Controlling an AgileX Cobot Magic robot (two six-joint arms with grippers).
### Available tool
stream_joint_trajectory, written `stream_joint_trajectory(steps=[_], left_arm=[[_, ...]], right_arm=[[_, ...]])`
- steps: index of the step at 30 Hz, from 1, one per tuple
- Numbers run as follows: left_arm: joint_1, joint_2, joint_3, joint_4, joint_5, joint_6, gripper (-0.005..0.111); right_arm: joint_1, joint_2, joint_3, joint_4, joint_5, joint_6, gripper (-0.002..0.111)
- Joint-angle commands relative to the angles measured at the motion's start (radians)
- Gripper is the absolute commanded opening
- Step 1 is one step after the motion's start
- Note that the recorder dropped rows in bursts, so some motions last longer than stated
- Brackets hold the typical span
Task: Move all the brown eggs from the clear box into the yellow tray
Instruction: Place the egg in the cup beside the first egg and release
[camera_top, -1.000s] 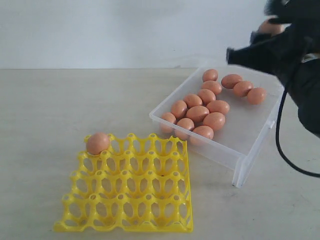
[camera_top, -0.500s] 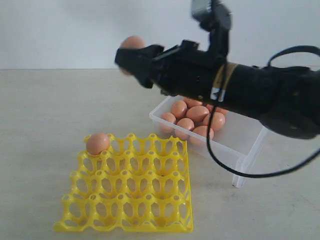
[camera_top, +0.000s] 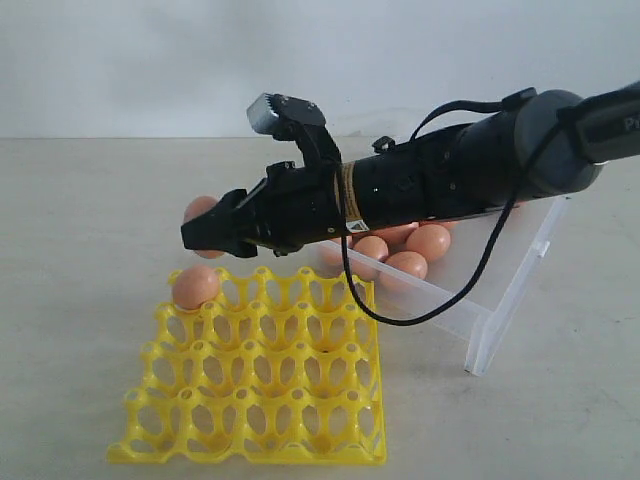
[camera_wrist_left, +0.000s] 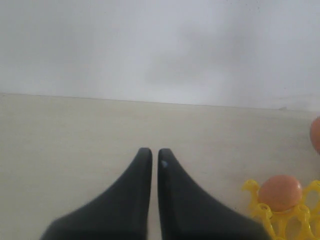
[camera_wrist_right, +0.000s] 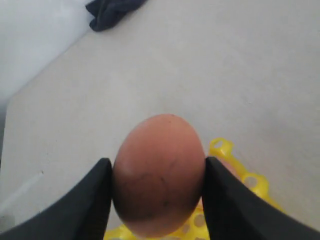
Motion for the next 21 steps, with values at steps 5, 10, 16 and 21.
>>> stream_joint_trajectory(steps=[5,10,16,21], left_arm=[[0.006,-0.003,0.003,-0.001,-0.005,0.001,0.004],[0.006,-0.003,0.003,-0.001,-0.005,0.001,0.004],[0.006,-0.003,0.003,-0.001,-0.005,0.001,0.004],[0.006,-0.003,0.003,-0.001,-0.005,0.001,0.004]], right_arm=[[-0.002,0.030,-0.006,-0.099,0.108,-0.053,0.000],[-0.002,0.044,-0.006,-0.099,0.160,-0.054,0.000],[0.000,0.074,-0.006,-0.067,0.157,-0.141,0.000],[0.000,0.087,-0.006,-0.049,0.142,-0.145,0.000]])
